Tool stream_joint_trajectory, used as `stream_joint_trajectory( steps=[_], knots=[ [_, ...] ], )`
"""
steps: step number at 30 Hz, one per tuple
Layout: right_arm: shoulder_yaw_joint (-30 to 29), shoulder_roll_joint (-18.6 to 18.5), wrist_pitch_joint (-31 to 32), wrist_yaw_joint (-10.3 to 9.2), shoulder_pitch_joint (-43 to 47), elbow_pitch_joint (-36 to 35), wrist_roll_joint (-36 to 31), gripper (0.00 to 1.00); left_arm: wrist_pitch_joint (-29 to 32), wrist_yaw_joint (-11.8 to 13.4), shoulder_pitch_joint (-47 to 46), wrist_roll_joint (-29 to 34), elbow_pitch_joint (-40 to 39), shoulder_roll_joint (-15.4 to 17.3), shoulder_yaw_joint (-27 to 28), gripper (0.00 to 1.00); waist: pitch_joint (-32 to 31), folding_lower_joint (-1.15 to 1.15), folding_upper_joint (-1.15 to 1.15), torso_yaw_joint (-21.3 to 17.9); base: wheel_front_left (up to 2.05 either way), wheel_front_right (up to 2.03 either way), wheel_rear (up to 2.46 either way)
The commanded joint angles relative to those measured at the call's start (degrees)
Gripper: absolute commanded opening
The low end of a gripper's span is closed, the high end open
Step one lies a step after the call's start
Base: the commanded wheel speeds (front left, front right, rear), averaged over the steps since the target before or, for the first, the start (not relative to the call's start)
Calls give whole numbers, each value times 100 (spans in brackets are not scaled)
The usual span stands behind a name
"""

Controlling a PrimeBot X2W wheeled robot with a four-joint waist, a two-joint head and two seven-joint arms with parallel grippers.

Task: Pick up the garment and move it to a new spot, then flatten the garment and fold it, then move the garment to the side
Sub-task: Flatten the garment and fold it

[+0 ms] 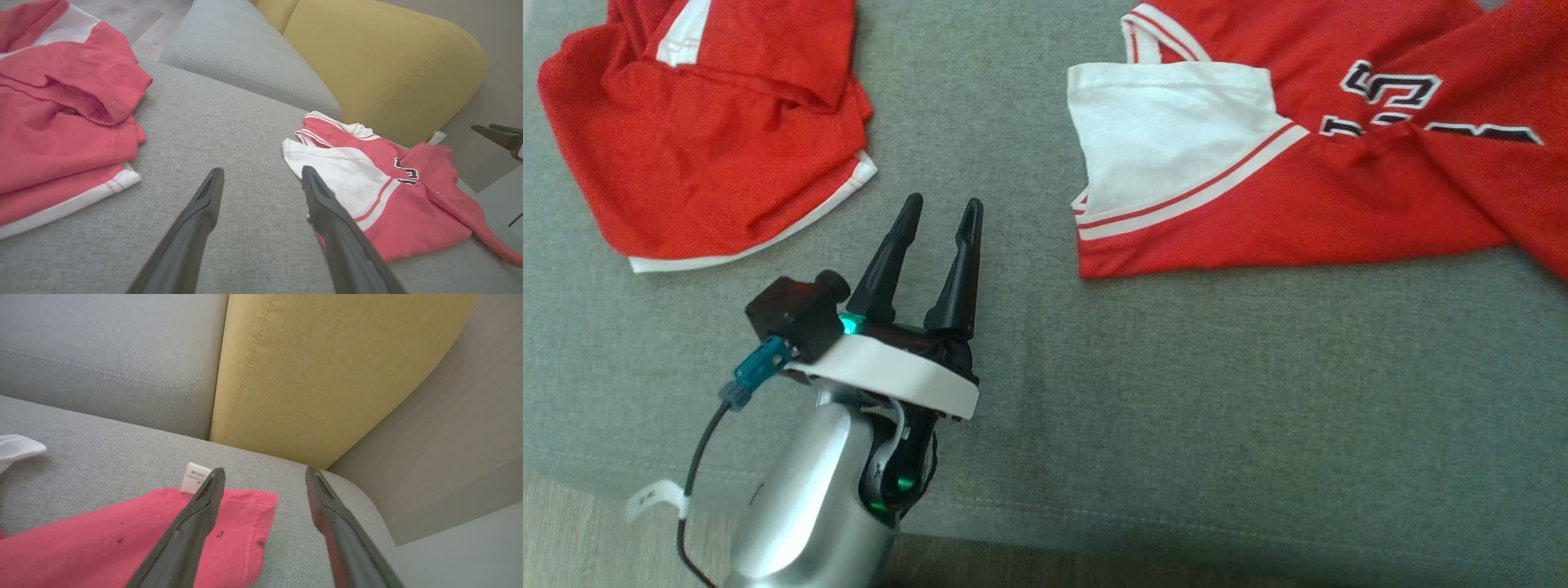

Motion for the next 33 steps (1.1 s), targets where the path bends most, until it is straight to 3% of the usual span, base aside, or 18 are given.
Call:
stream_joint_trajectory(
  steps=[1,8,16,24,33],
  knots=[
    [-36,-105,-59,-4,-127,-71,-97,100,-31,3,-166,-3,-181,52,204,100,11,-1,0,13,0,0,0],
    [-260,379,-804,-4,-67,335,-248,100,-31,19,-154,17,-162,52,374,100,-332,-1,0,-286,0,0,0],
    [-177,1017,-1667,-4,580,247,71,100,-31,23,32,50,-144,52,537,100,-882,-1,0,-732,0,0,0],
    [-14,1763,-2110,-4,2049,-601,734,100,-31,59,371,33,-112,52,638,100,-1416,-1,0,-1044,0,0,0],
    [-126,2575,-2004,-4,3983,-2048,957,100,-31,76,649,44,-146,52,797,100,-1646,-1,0,-1264,0,0,0]
  ],
)
